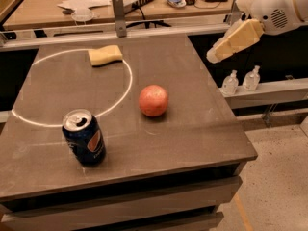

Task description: Move sponge near apple

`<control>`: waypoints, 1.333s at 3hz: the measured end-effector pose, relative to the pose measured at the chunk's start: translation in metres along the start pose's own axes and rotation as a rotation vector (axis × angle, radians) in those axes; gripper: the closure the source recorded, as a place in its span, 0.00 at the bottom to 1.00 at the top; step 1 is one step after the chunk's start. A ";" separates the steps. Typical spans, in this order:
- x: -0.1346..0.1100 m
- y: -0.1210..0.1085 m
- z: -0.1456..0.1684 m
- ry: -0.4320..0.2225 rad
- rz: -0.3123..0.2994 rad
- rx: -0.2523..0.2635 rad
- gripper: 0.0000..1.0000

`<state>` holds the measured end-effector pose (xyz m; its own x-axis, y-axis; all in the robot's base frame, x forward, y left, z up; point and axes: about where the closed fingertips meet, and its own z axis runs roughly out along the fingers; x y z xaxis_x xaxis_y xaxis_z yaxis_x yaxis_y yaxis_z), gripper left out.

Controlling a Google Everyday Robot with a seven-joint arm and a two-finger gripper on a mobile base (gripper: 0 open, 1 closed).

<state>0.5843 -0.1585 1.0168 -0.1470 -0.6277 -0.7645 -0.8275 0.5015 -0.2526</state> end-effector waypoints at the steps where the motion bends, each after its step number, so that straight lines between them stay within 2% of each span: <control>1: 0.005 -0.014 0.033 -0.063 0.025 0.027 0.00; 2: 0.015 -0.034 0.091 -0.092 0.046 0.044 0.00; 3: 0.011 -0.047 0.179 -0.136 0.056 0.020 0.00; 4: 0.008 -0.044 0.227 -0.148 0.082 0.023 0.00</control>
Offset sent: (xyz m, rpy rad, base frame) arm 0.1465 0.0552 -0.1114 0.1332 -0.0683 -0.0627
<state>0.7424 -0.0503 0.8873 -0.1305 -0.4904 -0.8617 -0.8031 0.5619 -0.1981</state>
